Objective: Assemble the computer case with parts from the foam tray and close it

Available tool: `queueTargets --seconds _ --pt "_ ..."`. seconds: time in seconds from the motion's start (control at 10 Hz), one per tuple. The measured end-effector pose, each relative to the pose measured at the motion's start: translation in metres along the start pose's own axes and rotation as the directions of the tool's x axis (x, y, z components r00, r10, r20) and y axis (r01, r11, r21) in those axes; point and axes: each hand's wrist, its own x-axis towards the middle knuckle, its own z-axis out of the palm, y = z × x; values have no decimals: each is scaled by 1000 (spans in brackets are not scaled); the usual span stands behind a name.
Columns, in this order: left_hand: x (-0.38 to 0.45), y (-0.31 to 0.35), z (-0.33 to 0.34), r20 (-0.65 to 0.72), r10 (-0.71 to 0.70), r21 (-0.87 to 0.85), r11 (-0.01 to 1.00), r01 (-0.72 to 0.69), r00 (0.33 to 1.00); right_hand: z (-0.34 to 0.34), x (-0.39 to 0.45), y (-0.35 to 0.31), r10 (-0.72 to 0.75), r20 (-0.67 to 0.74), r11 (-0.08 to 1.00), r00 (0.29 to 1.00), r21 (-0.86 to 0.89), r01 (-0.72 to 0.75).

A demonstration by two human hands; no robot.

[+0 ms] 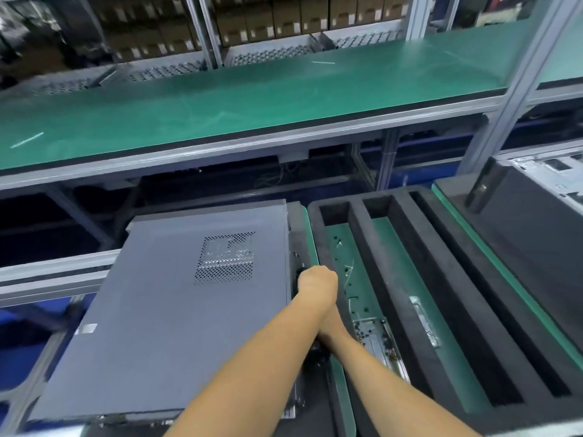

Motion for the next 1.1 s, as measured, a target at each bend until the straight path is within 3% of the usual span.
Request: queueTargets --seconds 0.1,0.2,0.3,0.5,0.6,0.7,0.8,0.9,1.0,1.1 --pt "4 1 1 46 6 14 1000 -7 999 4 7 10 45 -54 999 998 -1 -45" --pt "3 2 3 97 0 49 999 -5 995 9 13 10 92 3 995 996 -37 -91" --pt "2 0 6 80 -4 58 998 -1 997 10 13 8 157 13 987 987 43 -158" --pt "-11 -2 -1 -5 1 45 999 -1 1000 9 4 10 181 -123 980 976 102 -169" --pt "-21 1 -5 -66 40 46 998 -37 997 8 -2 7 136 -99 991 986 -6 -137" --pt "-31 1 -7 -136 80 -21 996 -83 987 5 -7 5 95 -103 995 990 38 -91" --pt "-42 -1 -9 -205 78 -171 979 -114 976 0 -13 -2 110 -159 986 981 139 -88" --pt "-51 -3 -11 -293 10 -374 919 -124 956 -4 -19 -10 34 -205 996 978 84 -17" --pt "-59 -6 -10 -376 -105 -583 799 -147 920 -10 -30 -27 -61 -242 995 968 60 77" --pt "-71 -7 -11 -414 -262 -771 611 -183 871 -12 -42 -45 -131 -230 991 964 -33 126"
